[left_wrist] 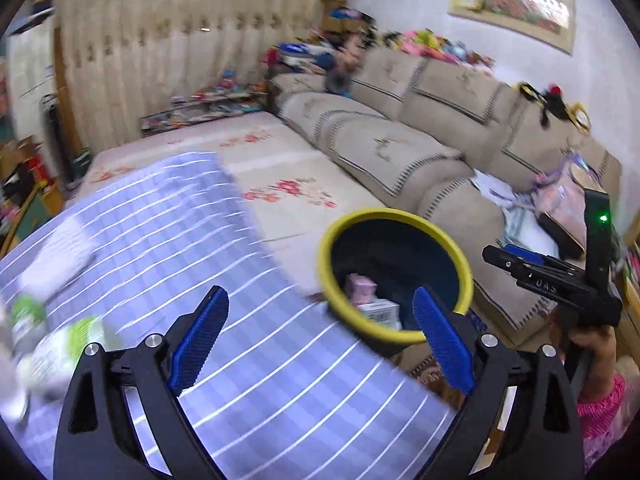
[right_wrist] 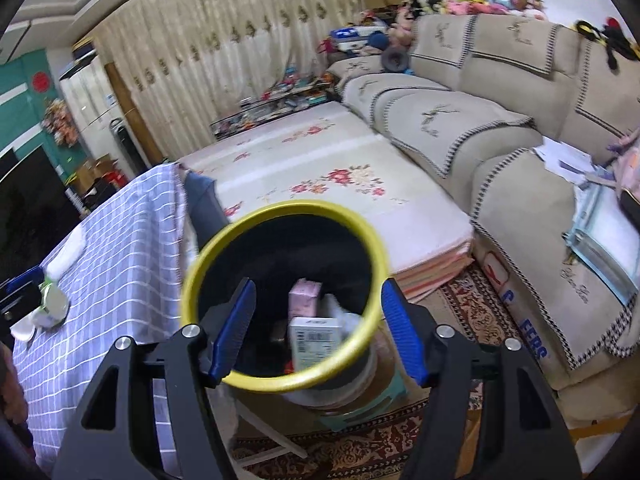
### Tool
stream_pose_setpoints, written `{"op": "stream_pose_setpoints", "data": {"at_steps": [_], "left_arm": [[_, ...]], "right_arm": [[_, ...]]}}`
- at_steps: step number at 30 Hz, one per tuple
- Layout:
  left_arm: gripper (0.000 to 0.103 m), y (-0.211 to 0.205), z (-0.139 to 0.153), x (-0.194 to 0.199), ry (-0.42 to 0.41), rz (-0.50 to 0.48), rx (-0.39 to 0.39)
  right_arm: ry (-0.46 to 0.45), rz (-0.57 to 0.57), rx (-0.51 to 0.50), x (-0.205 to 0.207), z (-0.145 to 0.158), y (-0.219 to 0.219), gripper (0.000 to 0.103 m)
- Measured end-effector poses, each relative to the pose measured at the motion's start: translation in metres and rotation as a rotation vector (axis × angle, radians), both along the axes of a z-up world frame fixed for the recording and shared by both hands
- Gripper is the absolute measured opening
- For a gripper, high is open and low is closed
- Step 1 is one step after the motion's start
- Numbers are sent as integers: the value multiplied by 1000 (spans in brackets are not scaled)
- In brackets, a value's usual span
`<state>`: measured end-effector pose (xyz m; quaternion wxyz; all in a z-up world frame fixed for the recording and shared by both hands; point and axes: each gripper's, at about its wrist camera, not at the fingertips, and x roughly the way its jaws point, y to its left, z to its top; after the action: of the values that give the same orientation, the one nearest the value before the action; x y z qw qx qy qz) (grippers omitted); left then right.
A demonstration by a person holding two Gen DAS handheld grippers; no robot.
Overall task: Collect trash
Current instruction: 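Grasp the white coconut-water bottle with the right tool and lift it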
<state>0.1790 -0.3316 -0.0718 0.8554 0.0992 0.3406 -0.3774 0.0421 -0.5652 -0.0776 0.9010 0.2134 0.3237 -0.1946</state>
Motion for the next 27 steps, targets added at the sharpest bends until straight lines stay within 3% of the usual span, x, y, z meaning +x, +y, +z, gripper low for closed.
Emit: {"op": "stream_pose_setpoints", "data": {"at_steps": [10, 13, 19, 24, 27], "left_arm": [[96, 204, -6, -12, -8, 466, -22], [96, 247, -15, -20, 7, 555, -25], [96, 303, -30, -30, 37, 639, -80], [96, 310, -34, -35, 47, 635, -111], [96, 313, -37, -38, 53, 632, -111]], "right_arm": [[-1, 322, -37, 75, 21, 111, 64], [-13, 459, -29, 100, 29, 157, 64], [-16, 732, -113, 145, 43, 249, 65], [-4, 898, -127, 178, 36, 292, 72], [-13, 954, -190, 196, 32, 309, 77]]}}
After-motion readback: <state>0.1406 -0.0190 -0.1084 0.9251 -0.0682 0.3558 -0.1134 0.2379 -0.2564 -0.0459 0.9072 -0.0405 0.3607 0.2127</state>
